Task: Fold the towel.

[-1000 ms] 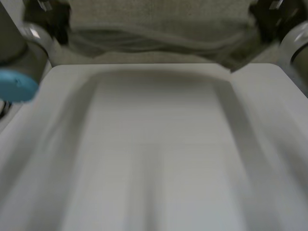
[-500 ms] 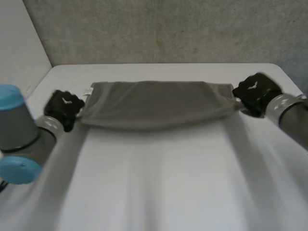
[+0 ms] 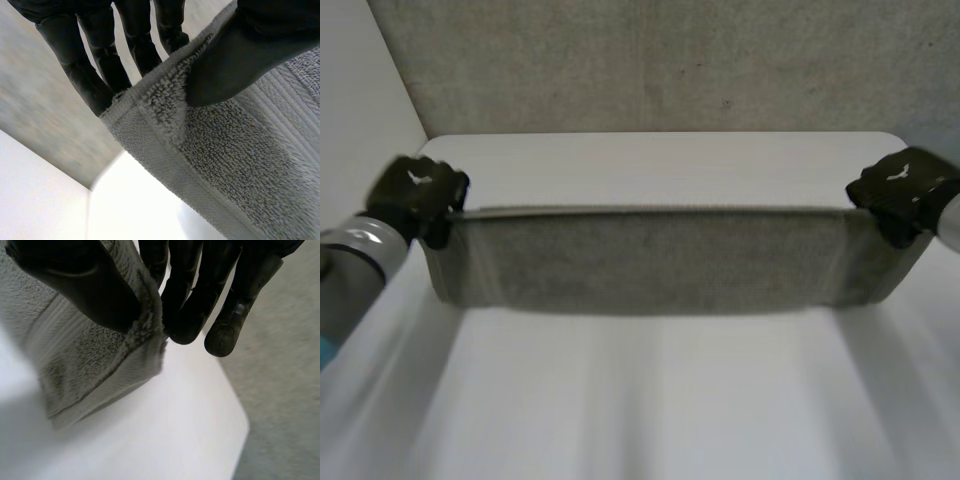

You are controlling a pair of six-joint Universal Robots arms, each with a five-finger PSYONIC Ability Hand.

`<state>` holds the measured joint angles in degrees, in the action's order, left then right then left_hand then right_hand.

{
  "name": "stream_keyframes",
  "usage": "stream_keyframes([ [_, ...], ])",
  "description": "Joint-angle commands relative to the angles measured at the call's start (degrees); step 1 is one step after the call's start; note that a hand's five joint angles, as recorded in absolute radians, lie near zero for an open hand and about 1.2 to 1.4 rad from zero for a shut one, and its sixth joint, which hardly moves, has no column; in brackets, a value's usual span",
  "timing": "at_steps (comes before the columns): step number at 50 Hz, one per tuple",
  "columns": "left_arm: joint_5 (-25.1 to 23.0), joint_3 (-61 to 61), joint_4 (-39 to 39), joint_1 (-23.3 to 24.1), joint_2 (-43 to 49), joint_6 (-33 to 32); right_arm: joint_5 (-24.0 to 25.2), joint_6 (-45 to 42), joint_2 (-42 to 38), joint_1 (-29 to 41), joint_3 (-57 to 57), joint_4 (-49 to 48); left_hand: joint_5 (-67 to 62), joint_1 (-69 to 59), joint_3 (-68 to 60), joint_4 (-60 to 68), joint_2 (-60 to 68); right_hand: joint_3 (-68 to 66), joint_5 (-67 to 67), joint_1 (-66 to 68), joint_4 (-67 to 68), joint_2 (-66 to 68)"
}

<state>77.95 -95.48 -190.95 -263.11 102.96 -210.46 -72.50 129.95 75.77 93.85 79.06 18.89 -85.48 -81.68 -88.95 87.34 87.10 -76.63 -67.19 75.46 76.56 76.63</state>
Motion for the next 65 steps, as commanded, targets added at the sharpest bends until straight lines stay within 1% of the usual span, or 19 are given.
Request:
stream_keyframes([
  [1,4.2,11.4,4.3,2.8,17.6,-5.6,-3.5,0.1,-14.7,1.9,-7.8,-1.5,15.5,1.7,8.9,-7.3,-7.1,-3.4,-2.8,4.5,3.4,3.4],
  [7,9.9,21.4,5.7,4.3,25.2,-8.9,-8.3,0.1,-23.9,6.0,-16.9,-2.5,15.5,1.7,8.9,-7.3,-7.1,-3.4,-2.8,4.5,3.4,3.4],
  [18,11.1,34.8,6.3,7.4,32.4,-9.1,-11.6,0.7,-33.8,7.0,-28.4,-4.0,15.5,1.7,8.9,-7.3,-7.1,-3.4,-2.8,4.5,3.4,3.4],
  [26,14.0,43.4,8.3,9.6,38.5,-10.6,-14.5,0.6,-39.8,8.1,-36.1,-7.9,15.6,1.8,9.1,-7.5,-7.2,-3.4,-2.8,4.5,3.4,3.4],
  [27,14.2,44.6,8.6,10.2,39.5,-11.1,-14.9,0.7,-40.6,8.2,-37.0,-8.7,25.0,11.2,18.4,-16.8,-16.6,-3.4,-2.8,4.5,3.4,3.4],
  [28,14.5,45.5,8.8,10.7,40.2,-11.6,-15.6,0.7,-41.2,8.3,-37.9,-9.5,38.9,25.1,32.3,-30.7,-30.5,5.4,6.0,-4.2,-5.3,-5.4],
  [29,15.3,46.1,8.8,10.9,40.8,-11.8,-16.2,1.0,-41.4,8.5,-38.4,-10.2,63.7,49.9,57.1,-55.5,-55.3,36.3,36.9,-35.1,-36.2,-36.3],
  [30,15.3,46.1,8.8,10.9,40.8,-11.8,-16.2,1.0,-41.4,8.5,-38.5,-10.2,63.9,50.1,57.4,-55.8,-55.5,36.6,37.2,-35.4,-36.5,-36.6],
  [31,16.6,46.2,9.0,11.0,41.1,-11.8,-17.0,1.5,-41.4,9.1,-38.5,-11.1,85.4,71.6,78.9,-77.2,-77.0,66.6,67.2,-65.5,-66.6,-66.6],
  [38,21.9,45.8,9.5,11.0,40.4,-11.1,-17.7,6.1,-39.8,9.9,-36.6,-13.6,85.4,71.6,78.9,-77.3,-77.1,66.6,67.2,-65.5,-66.6,-66.6],
  [42,23.6,43.5,10.5,10.2,37.2,-9.6,-17.0,10.6,-32.0,9.5,-31.2,-15.2,85.4,71.6,78.9,-77.3,-77.1,66.6,67.2,-65.5,-66.6,-66.6],
  [46,23.0,39.3,10.6,9.6,33.1,-6.9,-15.4,11.5,-26.5,9.2,-25.1,-17.5,85.3,71.5,78.7,-77.1,-76.9,66.6,67.2,-65.5,-66.6,-66.6],
  [48,22.8,34.5,10.3,9.2,28.7,-4.0,-13.8,11.5,-20.9,9.1,-19.2,-18.2,85.1,71.3,78.6,-77.0,-76.7,66.6,67.2,-65.5,-66.6,-66.6],
  [51,22.7,31.9,10.0,9.2,26.4,-2.8,-13.6,11.6,-18.5,9.1,-16.6,-18.1,85.1,71.3,78.6,-77.0,-76.7,66.6,67.2,-65.5,-66.6,-66.6],
  [54,21.4,26.5,8.6,9.2,22.2,-0.6,-13.5,11.4,-14.9,9.1,-11.4,-17.2,84.9,71.1,78.4,-76.8,-76.6,66.6,67.2,-65.5,-66.6,-66.6],
  [56,18.6,20.7,6.0,9.3,18.5,1.4,-13.5,11.3,-12.9,9.1,-7.3,-14.0,84.8,71.0,78.2,-76.6,-76.4,66.6,67.2,-65.5,-66.6,-66.6],
  [57,18.6,20.7,6.0,9.3,18.5,1.4,-13.5,11.3,-12.9,9.1,-7.3,-14.0,84.8,71.0,78.2,-76.6,-76.4,66.6,67.2,-65.5,-66.6,-66.6],
  [61,13.6,12.5,2.0,9.8,14.8,4.0,-13.0,11.6,-12.2,8.8,-3.0,-7.5,84.6,70.8,78.1,-76.5,-76.2,66.6,67.2,-65.5,-66.6,-66.6],
  [65,11.1,7.9,-0.5,9.9,12.7,6.1,-11.9,11.5,-12.2,8.1,-0.4,-6.0,84.6,70.8,78.1,-76.5,-76.2,66.6,67.2,-65.5,-66.6,-66.6],
])
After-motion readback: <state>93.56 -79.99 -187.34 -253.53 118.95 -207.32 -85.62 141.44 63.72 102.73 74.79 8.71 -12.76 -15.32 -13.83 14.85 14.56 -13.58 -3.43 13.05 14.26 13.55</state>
